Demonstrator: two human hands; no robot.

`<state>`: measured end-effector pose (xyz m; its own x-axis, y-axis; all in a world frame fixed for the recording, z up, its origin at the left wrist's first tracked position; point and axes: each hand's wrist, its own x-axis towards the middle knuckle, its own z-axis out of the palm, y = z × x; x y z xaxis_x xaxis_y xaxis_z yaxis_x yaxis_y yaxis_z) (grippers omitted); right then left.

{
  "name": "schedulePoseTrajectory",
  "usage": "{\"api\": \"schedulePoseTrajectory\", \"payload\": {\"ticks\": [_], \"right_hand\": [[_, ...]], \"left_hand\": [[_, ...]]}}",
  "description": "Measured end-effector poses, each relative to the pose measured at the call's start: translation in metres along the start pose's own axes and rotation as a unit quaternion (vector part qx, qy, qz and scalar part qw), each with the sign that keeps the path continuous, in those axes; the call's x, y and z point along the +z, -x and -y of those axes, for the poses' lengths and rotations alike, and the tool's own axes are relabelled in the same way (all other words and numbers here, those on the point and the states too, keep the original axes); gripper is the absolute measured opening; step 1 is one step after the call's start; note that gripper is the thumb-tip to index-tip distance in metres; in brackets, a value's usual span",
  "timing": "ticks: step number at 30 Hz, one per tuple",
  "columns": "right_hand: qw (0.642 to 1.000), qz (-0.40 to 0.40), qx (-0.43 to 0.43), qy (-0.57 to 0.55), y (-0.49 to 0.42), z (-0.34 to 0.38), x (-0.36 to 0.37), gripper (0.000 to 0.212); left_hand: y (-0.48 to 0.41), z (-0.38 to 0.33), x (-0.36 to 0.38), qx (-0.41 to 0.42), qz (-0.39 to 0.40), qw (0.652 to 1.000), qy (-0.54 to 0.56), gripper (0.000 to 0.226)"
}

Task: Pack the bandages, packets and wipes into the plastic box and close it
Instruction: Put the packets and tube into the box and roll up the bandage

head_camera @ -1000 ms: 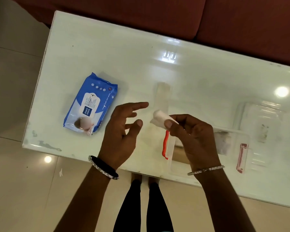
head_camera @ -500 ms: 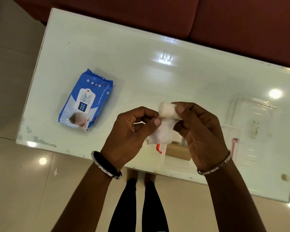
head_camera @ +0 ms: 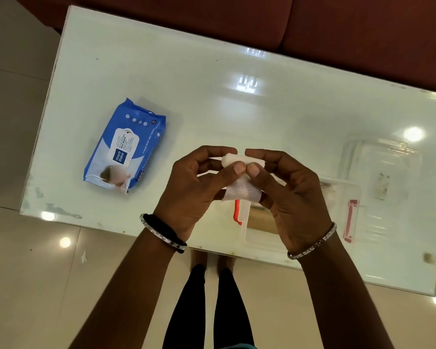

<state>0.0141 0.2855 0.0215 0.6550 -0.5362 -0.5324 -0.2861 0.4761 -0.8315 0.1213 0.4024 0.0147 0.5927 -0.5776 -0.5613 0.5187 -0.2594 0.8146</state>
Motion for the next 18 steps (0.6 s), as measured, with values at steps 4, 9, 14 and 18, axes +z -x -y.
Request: {"api": "schedulePoseTrajectory", "payload": {"ticks": [4, 9, 14, 18], "right_hand": [[1.0, 0.01, 0.001, -0.016, -0.002, -0.002, -0.004, 0.033], [1.0, 0.025, 0.005, -0.012, -0.002, -0.009, -0.002, 0.034], [0.998, 0.025, 0.029, -0.042, -0.001, -0.014, 0.003, 0.04], [0.998, -0.012, 0.059, -0.025, -0.004, -0.016, 0.006, 0.042]], "left_hand": [[0.0, 0.004, -0.002, -0.021, 0.006, 0.998, 0.064, 0.039], [0.002, 0.008, -0.01, -0.036, -0.008, 0.996, 0.085, 0.034], [0.003, 0.013, -0.017, -0.018, -0.011, 0.998, 0.065, 0.035], [0.003, 0.015, -0.02, -0.019, -0.02, 0.998, 0.061, 0.053]]}}
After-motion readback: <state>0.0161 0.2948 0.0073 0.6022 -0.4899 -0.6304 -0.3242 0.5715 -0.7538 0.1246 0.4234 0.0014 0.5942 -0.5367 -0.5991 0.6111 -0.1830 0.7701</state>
